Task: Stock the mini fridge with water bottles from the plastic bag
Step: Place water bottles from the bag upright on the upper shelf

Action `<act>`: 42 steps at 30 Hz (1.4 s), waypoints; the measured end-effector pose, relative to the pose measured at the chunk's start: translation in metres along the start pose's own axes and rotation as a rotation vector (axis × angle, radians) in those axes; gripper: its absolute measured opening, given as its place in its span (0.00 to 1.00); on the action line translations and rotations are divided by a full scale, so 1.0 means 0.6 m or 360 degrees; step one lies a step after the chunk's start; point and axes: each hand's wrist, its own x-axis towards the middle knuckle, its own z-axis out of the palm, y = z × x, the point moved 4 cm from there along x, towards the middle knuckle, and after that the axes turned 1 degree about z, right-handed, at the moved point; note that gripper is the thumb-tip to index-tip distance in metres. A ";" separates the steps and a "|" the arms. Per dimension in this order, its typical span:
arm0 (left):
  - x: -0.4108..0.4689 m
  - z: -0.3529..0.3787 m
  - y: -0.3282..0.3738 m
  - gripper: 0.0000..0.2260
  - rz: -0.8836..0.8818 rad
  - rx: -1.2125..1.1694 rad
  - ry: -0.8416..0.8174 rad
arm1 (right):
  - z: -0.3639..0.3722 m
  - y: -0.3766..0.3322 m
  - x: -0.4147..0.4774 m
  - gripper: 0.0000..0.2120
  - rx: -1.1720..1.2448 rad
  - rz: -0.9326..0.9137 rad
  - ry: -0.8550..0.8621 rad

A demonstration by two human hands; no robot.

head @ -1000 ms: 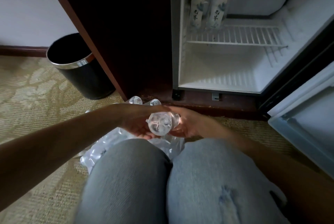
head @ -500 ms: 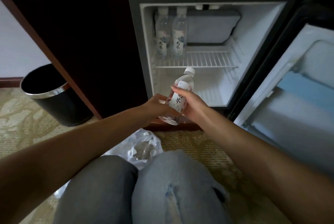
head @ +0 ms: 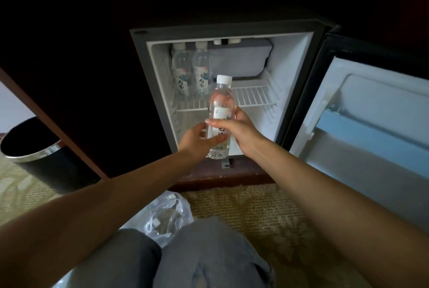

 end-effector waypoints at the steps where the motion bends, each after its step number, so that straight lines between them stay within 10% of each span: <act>1: 0.007 0.001 0.002 0.26 0.0025 -0.0034 0.0025 | -0.004 -0.007 0.000 0.32 -0.0067 -0.0055 0.0014; 15: 0.119 0.003 0.067 0.26 0.0390 -0.0149 0.0395 | -0.036 -0.102 0.073 0.36 -0.0516 -0.0669 0.0291; 42: 0.242 0.051 0.022 0.28 0.0116 0.0006 0.0472 | -0.077 -0.029 0.208 0.27 -0.0654 -0.0405 0.0384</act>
